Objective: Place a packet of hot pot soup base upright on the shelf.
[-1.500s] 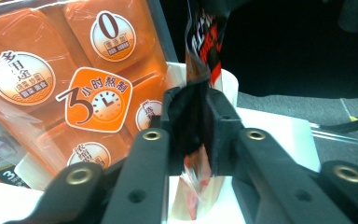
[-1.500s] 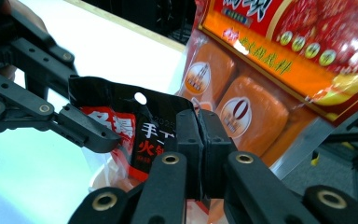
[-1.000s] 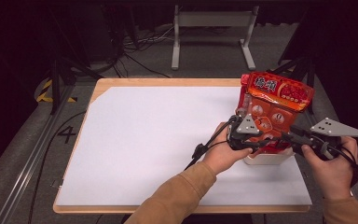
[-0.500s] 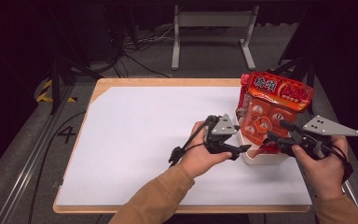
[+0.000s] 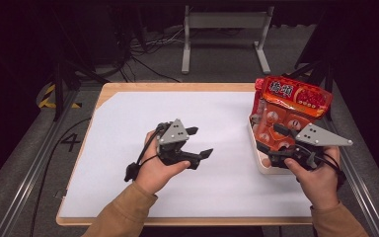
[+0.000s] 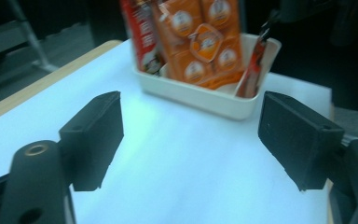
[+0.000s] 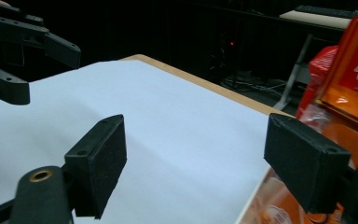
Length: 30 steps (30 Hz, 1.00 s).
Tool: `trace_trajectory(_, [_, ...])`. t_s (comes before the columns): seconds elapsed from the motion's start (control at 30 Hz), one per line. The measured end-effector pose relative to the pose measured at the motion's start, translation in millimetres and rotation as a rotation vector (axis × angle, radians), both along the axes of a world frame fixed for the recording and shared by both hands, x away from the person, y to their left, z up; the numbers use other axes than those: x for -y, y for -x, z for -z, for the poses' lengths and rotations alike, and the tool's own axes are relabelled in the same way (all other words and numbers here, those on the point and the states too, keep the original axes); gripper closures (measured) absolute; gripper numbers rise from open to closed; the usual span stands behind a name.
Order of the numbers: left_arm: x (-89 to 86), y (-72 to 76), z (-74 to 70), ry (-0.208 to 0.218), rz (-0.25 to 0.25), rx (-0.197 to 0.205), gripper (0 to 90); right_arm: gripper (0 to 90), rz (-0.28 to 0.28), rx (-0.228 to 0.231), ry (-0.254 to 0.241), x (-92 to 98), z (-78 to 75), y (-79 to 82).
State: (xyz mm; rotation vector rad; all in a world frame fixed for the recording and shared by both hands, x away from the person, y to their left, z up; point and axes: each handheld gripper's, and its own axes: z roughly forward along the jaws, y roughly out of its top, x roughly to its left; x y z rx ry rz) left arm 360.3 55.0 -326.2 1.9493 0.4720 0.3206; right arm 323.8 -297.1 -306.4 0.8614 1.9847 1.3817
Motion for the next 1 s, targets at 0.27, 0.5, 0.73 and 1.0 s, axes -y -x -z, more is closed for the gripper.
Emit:
trace_trajectory(0.27, [-33.4, 10.9, 12.1, -0.016, -0.049, -0.022, 20.4, 21.2, -0.064, 0.026, -0.048, -13.9, 16.0, 0.3])
trace_trajectory(0.5, [-65.4, 21.0, 31.3, -0.027, -0.108, -0.017, 19.7, 20.9, -0.085, 0.006, -0.044, -23.1, 37.1, -1.5])
trace_trajectory(0.73, [-99.6, 26.4, 47.9, 0.029, -0.154, -0.004, 19.5, 20.6, -0.112, 0.019, -0.045, -26.7, 51.3, -0.2])
trace_trajectory(1.0, [-121.7, 23.7, 64.2, 0.056, -0.207, -0.042, 18.1, 20.6, -0.127, 0.018, -0.051, -28.2, 74.7, -0.4])
